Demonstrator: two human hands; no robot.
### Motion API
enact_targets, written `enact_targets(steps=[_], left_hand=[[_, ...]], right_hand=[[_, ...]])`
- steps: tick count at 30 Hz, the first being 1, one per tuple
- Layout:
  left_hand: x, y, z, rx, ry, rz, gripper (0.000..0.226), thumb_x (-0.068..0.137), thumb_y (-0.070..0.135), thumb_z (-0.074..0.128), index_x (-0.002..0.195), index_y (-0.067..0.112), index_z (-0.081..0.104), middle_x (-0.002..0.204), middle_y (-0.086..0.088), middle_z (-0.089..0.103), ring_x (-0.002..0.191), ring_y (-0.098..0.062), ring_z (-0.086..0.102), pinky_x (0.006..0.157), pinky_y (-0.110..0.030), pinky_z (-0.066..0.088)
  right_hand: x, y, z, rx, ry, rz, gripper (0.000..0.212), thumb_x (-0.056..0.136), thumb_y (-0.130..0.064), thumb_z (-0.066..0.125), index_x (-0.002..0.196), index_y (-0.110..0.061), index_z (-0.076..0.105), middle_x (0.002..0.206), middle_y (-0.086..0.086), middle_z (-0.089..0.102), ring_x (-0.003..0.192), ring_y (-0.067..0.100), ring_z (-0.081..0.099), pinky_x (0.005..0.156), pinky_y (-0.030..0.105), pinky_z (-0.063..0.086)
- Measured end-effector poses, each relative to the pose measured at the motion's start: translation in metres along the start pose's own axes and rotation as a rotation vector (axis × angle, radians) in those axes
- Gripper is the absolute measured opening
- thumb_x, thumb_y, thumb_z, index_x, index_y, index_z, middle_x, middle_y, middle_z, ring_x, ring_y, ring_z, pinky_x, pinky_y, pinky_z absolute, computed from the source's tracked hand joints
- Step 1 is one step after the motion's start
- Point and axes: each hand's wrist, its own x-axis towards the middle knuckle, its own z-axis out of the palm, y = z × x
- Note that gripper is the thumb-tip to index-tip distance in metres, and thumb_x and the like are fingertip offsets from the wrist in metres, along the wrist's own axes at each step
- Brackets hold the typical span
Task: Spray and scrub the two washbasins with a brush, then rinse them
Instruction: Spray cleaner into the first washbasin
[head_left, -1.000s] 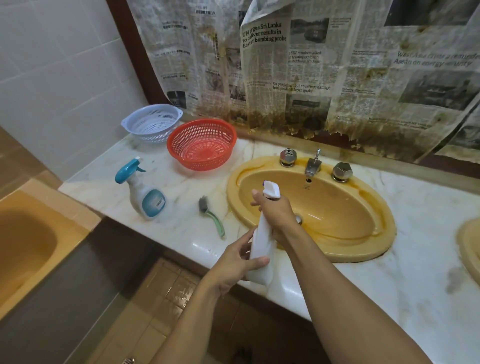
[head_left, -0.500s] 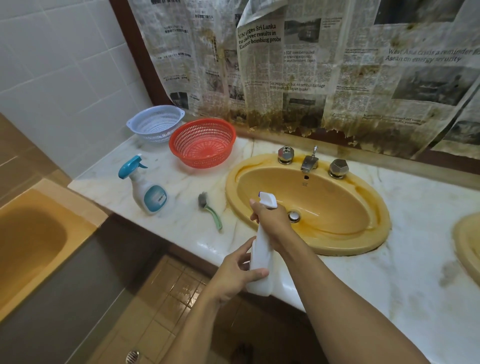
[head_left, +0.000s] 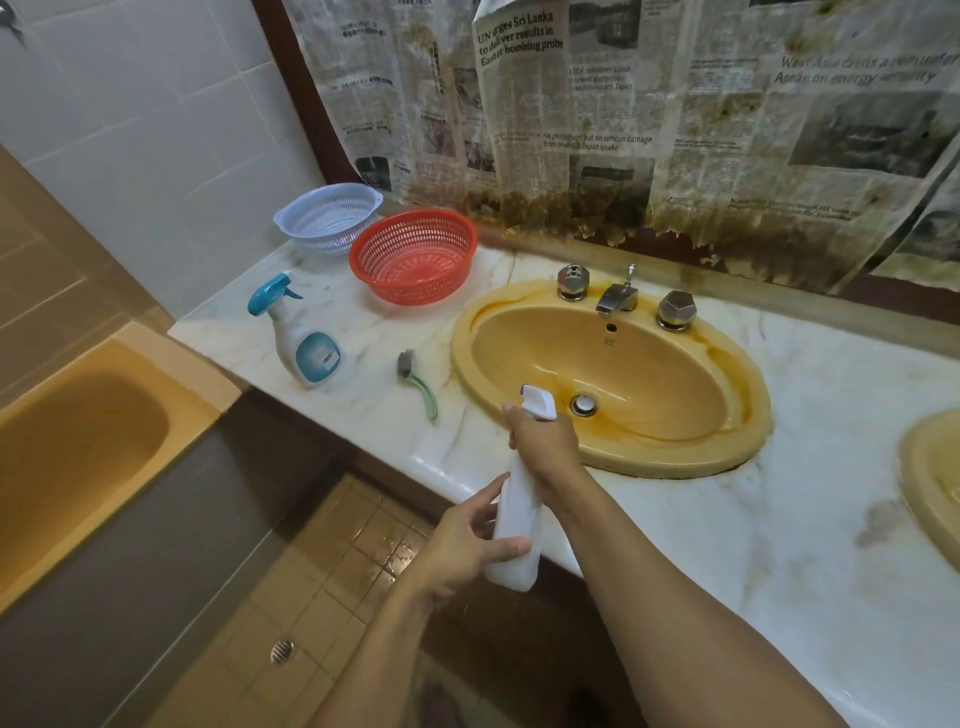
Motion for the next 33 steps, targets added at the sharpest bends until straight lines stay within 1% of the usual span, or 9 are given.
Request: enact_targets(steps=[5,8,10,13,16,20,24,29,33], left_hand=[[-0.013,-0.004,-0.004,0.067,-0.056,-0.018,0.088,0.070,0.036,0.093,0.146,0.050,0.051,0.132,0.003,0.067,0.123,-0.021,0.064,0.103,-0.053,0.054],[-0.023,-0.004,-0.008,0.076,-0.083,-0.021,0.084,0.078,0.026,0.090,0.149,0.047,0.048,0.130,0.003,0.067,0.119,-0.018,0.065,0.099,-0.049,0.057],[-0.029,-0.005,-0.015,0.088,-0.105,-0.012,0.083,0.082,0.016,0.087,0.151,0.041,0.047,0.125,0.006,0.070,0.114,-0.013,0.068,0.100,-0.047,0.057],[-0.037,-0.005,-0.026,0.131,-0.142,-0.011,0.082,0.082,0.018,0.087,0.150,0.043,0.049,0.125,0.011,0.070,0.115,-0.013,0.067,0.102,-0.051,0.055],[-0.050,-0.010,-0.039,0.169,-0.187,-0.010,0.081,0.084,0.019,0.085,0.150,0.044,0.047,0.128,0.013,0.067,0.116,-0.010,0.064,0.103,-0.045,0.055],[-0.069,-0.021,-0.047,0.161,-0.245,0.008,0.076,0.082,0.029,0.086,0.144,0.054,0.050,0.129,0.014,0.065,0.122,-0.015,0.060,0.104,-0.049,0.053],[-0.085,-0.033,-0.052,0.185,-0.285,0.025,0.082,0.076,0.039,0.089,0.145,0.054,0.048,0.137,0.013,0.062,0.128,-0.016,0.058,0.109,-0.053,0.050],[-0.108,-0.041,-0.053,0.235,-0.329,0.064,0.069,0.087,0.050,0.077,0.147,0.057,0.043,0.138,0.020,0.060,0.127,-0.008,0.056,0.112,-0.051,0.046],[-0.124,-0.048,-0.049,0.147,-0.365,0.055,0.058,0.084,0.056,0.076,0.134,0.067,0.049,0.132,0.016,0.064,0.125,-0.015,0.061,0.105,-0.051,0.053]], right_hand=[[-0.015,0.013,-0.003,0.070,-0.004,-0.027,0.041,0.086,-0.050,0.069,0.123,-0.034,0.065,0.074,-0.009,0.073,0.083,0.015,0.064,0.082,0.037,0.050],[-0.026,0.012,-0.003,0.091,0.014,0.005,0.029,0.091,-0.044,0.071,0.101,-0.017,0.069,0.082,-0.006,0.075,0.081,0.016,0.063,0.073,0.033,0.048],[-0.037,0.012,0.002,0.102,0.097,0.034,0.032,0.089,-0.046,0.070,0.090,-0.014,0.067,0.075,-0.004,0.070,0.074,0.019,0.061,0.066,0.030,0.046],[-0.051,0.017,0.011,0.088,0.194,0.086,0.033,0.084,-0.051,0.070,0.090,-0.019,0.064,0.077,-0.002,0.066,0.071,0.020,0.060,0.063,0.031,0.044],[-0.067,0.029,0.021,0.067,0.263,0.056,0.034,0.086,-0.051,0.068,0.083,-0.017,0.069,0.078,-0.005,0.072,0.082,0.020,0.065,0.075,0.036,0.050],[-0.089,0.038,0.029,0.070,0.200,-0.008,0.022,0.090,-0.047,0.068,0.101,-0.028,0.071,0.087,-0.008,0.075,0.095,0.014,0.065,0.087,0.038,0.052],[-0.113,0.041,0.036,0.033,0.340,0.067,0.043,0.088,-0.053,0.065,0.099,-0.012,0.068,0.088,0.003,0.071,0.087,0.024,0.066,0.077,0.037,0.052],[-0.139,0.058,0.045,0.008,0.447,0.027,0.033,0.089,-0.055,0.063,0.095,-0.022,0.067,0.087,-0.001,0.072,0.088,0.021,0.066,0.089,0.046,0.054],[-0.155,0.061,0.051,-0.191,0.445,-0.078,0.030,0.092,-0.058,0.057,0.098,-0.029,0.055,0.093,-0.005,0.065,0.092,0.019,0.061,0.095,0.050,0.047]])
